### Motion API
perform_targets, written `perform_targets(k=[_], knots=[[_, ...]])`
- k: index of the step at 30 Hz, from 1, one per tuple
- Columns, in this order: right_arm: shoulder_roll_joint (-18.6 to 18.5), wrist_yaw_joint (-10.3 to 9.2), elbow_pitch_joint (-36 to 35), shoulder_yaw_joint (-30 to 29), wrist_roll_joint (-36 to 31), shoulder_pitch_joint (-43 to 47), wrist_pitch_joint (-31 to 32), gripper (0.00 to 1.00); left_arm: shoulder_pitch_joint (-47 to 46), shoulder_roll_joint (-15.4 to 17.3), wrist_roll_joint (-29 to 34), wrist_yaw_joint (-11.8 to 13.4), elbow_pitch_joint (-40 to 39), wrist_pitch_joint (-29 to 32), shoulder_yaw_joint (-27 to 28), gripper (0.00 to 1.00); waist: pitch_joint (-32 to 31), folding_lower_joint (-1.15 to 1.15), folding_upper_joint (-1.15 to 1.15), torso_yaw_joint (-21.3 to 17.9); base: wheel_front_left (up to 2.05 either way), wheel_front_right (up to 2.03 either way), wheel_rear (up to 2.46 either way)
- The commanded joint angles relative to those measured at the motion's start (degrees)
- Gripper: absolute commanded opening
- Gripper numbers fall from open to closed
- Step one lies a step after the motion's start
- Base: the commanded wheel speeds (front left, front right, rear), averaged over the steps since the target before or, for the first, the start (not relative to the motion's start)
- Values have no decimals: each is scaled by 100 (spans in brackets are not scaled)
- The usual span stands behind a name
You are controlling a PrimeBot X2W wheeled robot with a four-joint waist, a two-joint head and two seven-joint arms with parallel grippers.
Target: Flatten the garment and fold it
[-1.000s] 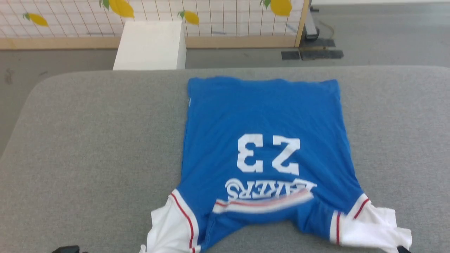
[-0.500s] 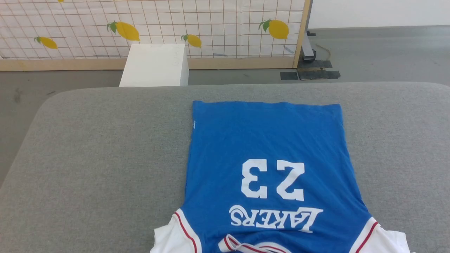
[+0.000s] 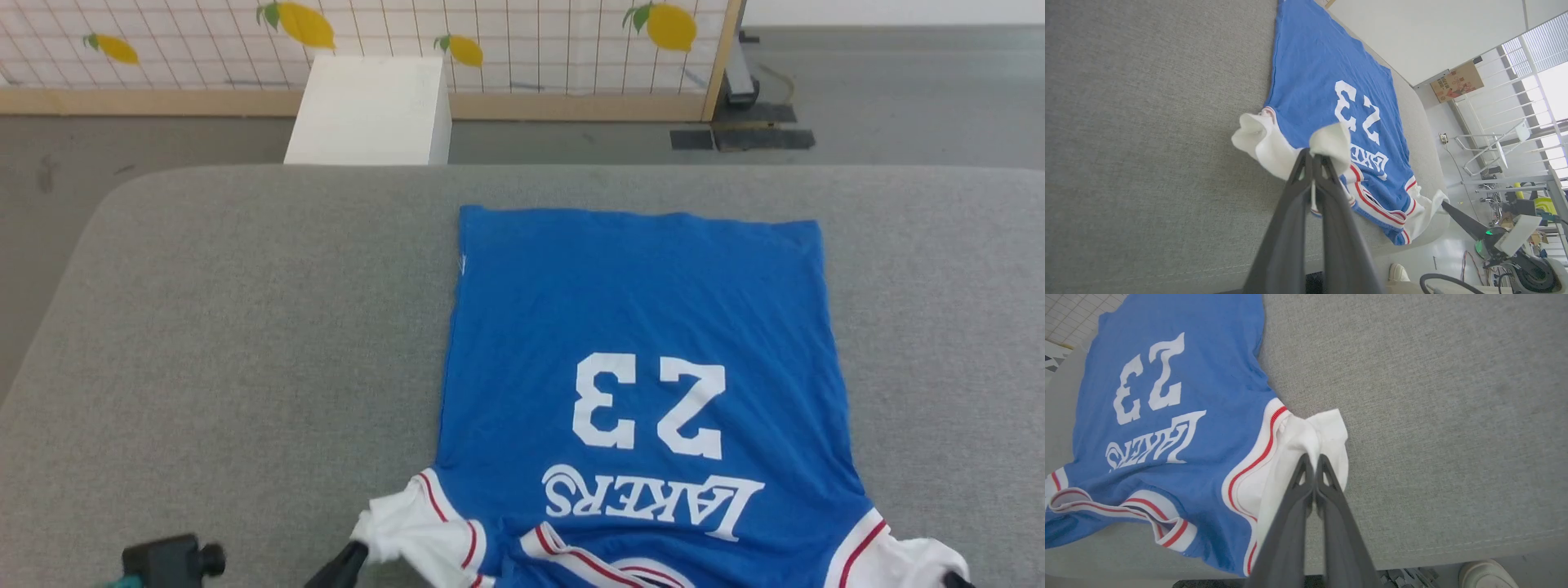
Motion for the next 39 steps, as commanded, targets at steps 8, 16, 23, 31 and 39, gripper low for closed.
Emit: perform_targets(k=[8,16,23,31,39], knots=[[-269,-8,1237,656,-156,-759,-553,13,-567,-118,284,-21,16,43,-281,0,271,0,0,76,0,0,0],[-536,-8,1678,830,-17,-977,-898,100,-695,-218,360,-22,130,-45,-350,0,326,0,0,-17,0,0,0],[-793,-8,523,343,190,-808,-462,100,-699,-260,379,-77,90,-176,-325,0,459,0,0,-78,0,0,0],[-1047,-8,-297,-191,-1,-2116,-127,100,-1009,-307,586,-151,-75,-264,-432,0,1001,0,0,14,0,0,0],[-1327,-8,599,305,-701,-4220,330,100,-1566,-339,924,-200,-237,-128,-743,0,1798,0,0,221,0,0,0]])
